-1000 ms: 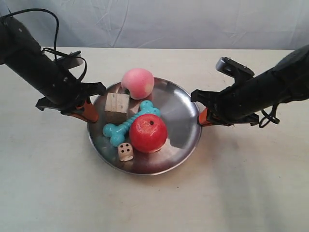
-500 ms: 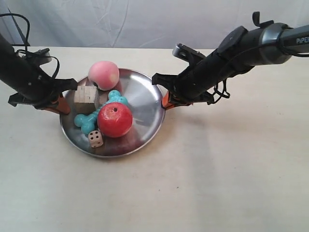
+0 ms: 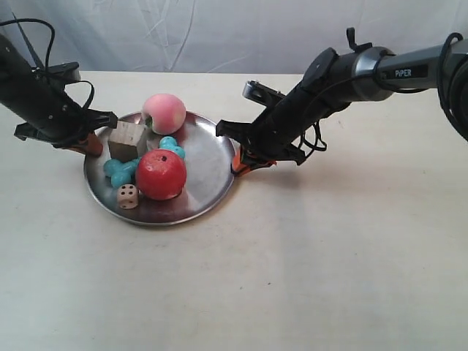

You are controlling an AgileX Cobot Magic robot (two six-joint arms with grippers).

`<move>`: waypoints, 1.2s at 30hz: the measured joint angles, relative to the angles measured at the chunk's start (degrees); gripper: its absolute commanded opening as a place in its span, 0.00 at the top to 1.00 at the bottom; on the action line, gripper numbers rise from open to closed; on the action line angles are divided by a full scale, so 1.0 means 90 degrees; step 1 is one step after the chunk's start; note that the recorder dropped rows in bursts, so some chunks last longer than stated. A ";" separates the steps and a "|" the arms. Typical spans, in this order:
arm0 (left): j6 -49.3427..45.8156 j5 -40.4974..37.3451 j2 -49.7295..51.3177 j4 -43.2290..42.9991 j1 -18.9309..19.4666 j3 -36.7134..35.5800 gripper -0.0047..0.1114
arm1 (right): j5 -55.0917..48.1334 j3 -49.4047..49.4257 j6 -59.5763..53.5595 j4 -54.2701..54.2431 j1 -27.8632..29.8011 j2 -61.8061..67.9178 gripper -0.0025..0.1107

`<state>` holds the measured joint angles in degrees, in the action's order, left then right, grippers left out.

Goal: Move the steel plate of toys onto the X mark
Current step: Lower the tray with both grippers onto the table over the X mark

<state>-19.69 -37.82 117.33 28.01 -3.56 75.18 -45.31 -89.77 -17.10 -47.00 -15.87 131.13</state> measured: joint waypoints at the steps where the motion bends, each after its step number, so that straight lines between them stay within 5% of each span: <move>1: -0.0032 0.0047 0.0000 -0.0039 0.0000 0.0000 0.96 | 0.0013 0.0000 0.0012 0.0000 -0.0024 0.0000 0.98; 5: -0.0196 0.0183 0.0000 -0.0039 0.0000 0.0000 0.96 | 0.0040 -0.0003 0.0039 0.0024 -0.0038 0.0000 0.97; 13: -0.0337 0.0406 0.0000 -0.0039 0.0000 0.0015 0.82 | -0.0039 -0.0003 -0.0100 0.0063 -0.0146 0.0003 0.70; 36: -0.0024 0.0398 0.0014 -0.0986 -0.0120 0.0015 0.76 | -0.0188 -0.0028 -0.0145 0.0052 -0.0264 0.0003 0.70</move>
<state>-19.90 -34.24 117.46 19.13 -4.64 75.31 -47.00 -90.02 -18.41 -46.53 -18.24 131.16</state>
